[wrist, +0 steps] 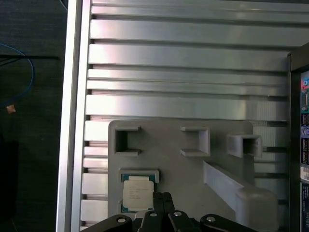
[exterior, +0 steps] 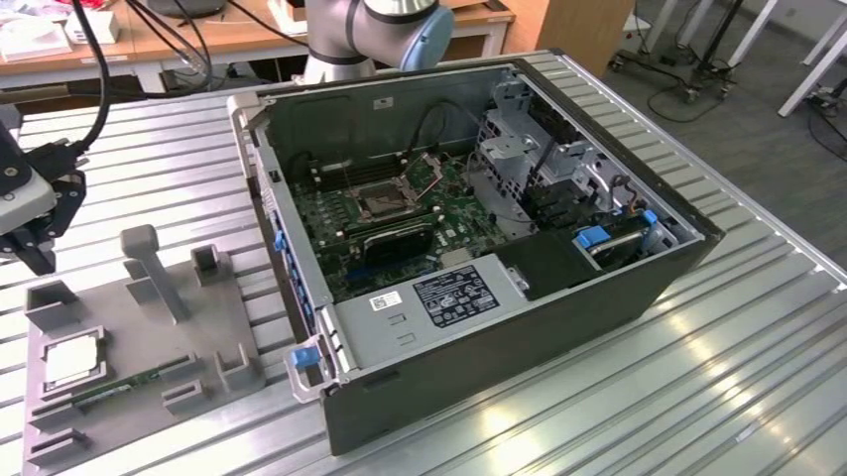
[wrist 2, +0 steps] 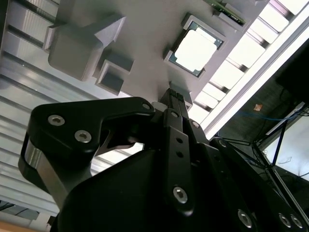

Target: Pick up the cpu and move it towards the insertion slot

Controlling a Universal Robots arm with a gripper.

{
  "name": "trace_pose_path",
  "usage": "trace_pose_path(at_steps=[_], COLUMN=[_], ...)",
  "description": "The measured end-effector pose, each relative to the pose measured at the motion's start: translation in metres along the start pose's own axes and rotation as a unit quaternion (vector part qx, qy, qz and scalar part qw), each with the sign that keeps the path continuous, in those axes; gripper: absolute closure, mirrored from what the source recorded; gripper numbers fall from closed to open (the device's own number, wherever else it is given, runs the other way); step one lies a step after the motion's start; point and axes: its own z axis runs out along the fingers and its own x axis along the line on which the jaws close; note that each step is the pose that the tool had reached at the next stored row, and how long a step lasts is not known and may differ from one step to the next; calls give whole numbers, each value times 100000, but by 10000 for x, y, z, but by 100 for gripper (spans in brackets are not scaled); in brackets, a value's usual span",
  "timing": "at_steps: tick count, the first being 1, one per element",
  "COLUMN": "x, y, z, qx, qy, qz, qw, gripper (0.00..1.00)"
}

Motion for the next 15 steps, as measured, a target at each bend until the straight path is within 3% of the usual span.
trace_pose_path(at_steps=[10, 15], x=[4, 4], y=[-7, -9], z=[124, 141], qx=[2, 10], qy=[3, 17], qz=[5, 2], qw=[100000, 100000], gripper=[89, 89])
